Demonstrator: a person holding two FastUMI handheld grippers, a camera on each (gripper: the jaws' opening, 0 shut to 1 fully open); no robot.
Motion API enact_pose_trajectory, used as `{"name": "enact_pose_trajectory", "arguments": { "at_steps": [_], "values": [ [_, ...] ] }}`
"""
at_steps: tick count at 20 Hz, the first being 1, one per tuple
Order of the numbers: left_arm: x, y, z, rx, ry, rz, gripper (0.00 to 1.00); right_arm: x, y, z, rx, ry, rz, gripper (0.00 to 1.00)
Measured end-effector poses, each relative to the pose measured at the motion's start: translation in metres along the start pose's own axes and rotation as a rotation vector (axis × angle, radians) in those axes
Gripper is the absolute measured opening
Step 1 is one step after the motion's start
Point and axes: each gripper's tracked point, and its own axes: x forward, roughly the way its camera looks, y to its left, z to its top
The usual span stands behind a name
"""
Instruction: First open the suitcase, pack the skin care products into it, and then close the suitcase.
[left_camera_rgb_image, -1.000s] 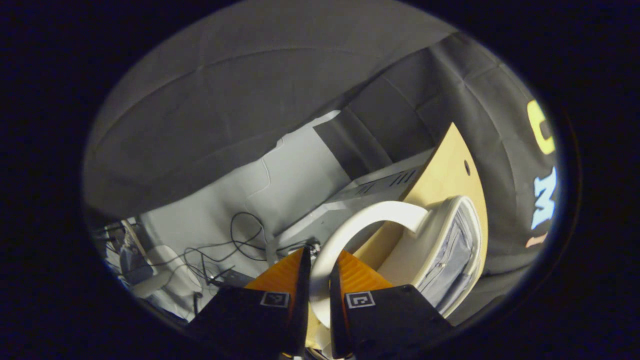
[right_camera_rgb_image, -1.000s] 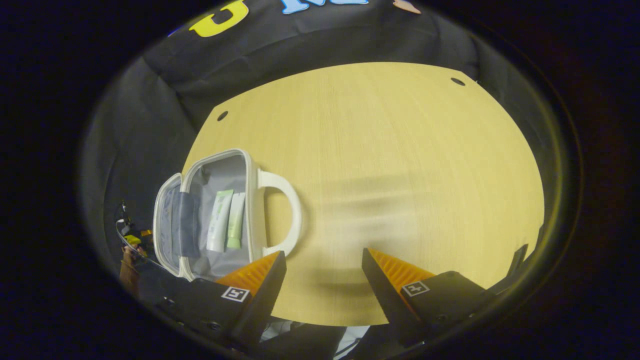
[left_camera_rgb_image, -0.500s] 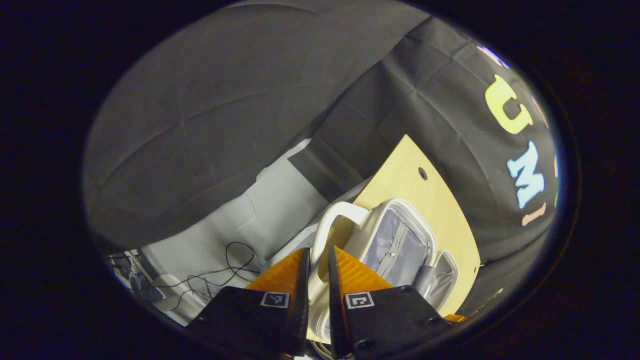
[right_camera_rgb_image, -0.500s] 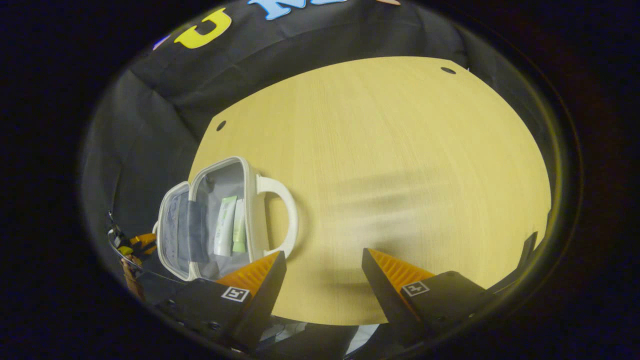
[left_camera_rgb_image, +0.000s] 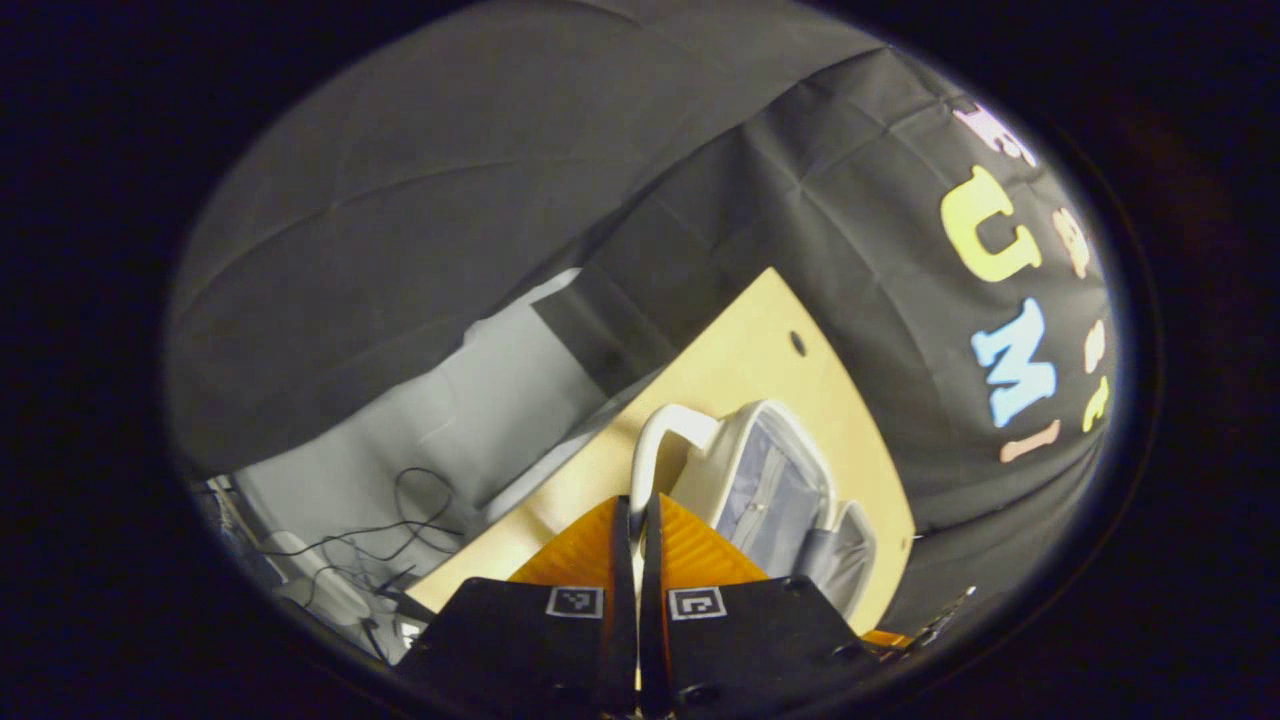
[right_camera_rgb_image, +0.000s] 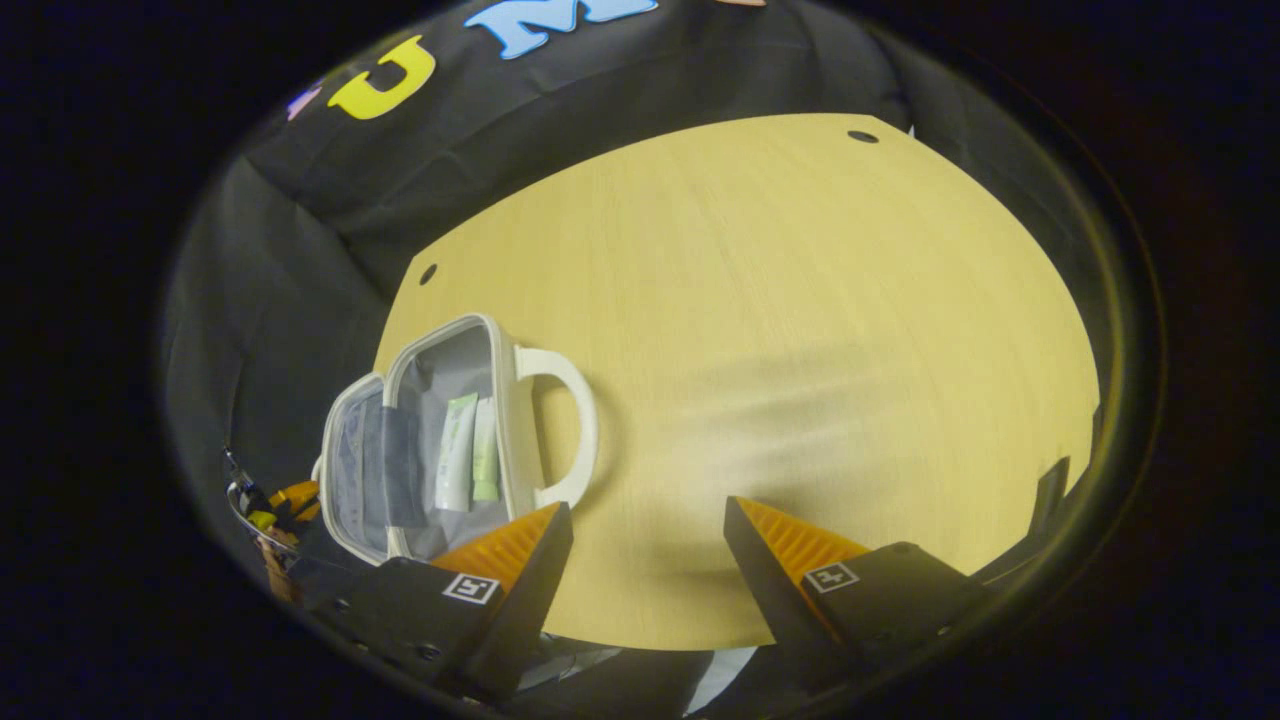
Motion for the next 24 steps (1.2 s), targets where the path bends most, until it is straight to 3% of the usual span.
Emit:
{"name": "enact_pose_trajectory", "arguments": {
  "at_steps": [4, 6, 12, 17, 24],
  "values": [
    [-0.023, -0.067, 0.008, 0.014, -0.058, -0.225, 0.13, 0.007, 0.02, -0.016, -0.007, 0.007, 0.014, 0.94],
    [-0.04, -0.103, 0.002, 0.053, -0.067, -0.319, 0.1, 0.011, 0.032, -0.018, -0.025, 0.003, 0.029, 0.94],
    [-0.071, -0.212, -0.03, 0.26, -0.018, -0.42, 0.1, 0.014, 0.057, -0.022, -0.025, 0.001, 0.066, 0.94],
    [-0.094, -0.309, -0.087, 0.415, 0.057, -0.506, 0.1, 0.015, 0.056, -0.011, 0.002, -0.029, 0.086, 0.94],
    [-0.089, -0.384, -0.188, 0.518, 0.177, -0.56, 0.1, 0.003, 0.03, 0.01, 0.055, -0.091, 0.101, 0.94]
  ]
}}
